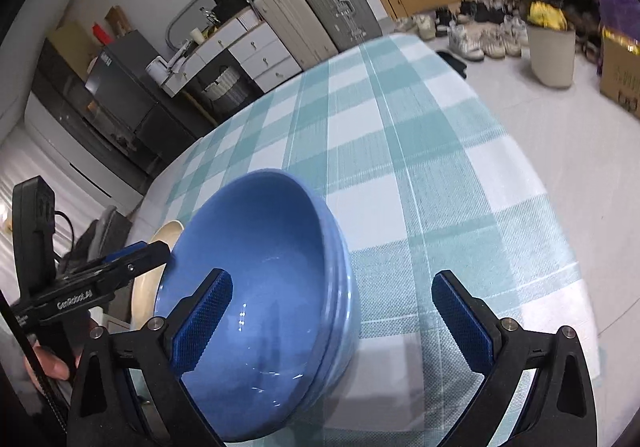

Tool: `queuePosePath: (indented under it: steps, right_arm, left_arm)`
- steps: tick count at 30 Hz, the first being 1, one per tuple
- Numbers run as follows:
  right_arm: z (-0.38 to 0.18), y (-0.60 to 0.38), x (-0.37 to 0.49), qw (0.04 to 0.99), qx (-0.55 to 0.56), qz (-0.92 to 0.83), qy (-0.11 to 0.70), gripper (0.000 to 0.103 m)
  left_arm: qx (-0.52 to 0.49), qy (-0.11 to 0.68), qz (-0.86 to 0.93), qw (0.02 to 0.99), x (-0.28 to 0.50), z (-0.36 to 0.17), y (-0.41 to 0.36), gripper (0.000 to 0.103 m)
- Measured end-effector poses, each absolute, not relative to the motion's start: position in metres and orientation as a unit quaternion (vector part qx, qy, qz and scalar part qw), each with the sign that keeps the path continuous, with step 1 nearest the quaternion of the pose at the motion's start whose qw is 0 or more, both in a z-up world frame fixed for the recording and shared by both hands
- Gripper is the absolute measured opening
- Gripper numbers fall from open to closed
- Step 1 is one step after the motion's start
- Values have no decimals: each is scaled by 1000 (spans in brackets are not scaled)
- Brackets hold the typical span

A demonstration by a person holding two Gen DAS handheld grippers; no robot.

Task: Organize plates and bowls
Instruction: 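Grasp the rim of the nested blue bowl stack with both grippers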

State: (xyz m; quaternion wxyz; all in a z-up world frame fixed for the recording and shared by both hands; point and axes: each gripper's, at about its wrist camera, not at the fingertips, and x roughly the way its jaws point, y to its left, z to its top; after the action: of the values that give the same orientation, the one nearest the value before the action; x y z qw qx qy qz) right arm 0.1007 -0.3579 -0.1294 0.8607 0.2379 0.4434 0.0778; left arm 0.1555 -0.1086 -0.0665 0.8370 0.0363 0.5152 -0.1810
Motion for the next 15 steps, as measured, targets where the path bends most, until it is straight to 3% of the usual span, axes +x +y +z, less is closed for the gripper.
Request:
queuePosePath:
  steps: [12,15]
  right_arm:
    - [-144,-365,109,818,284,119,487,100]
    - [-149,-368,114,802,302,128,500,100]
  left_arm:
    - [57,622,-253,739,183,-106,-141,80]
    - [75,643,-258,717,186,-114,-144,66]
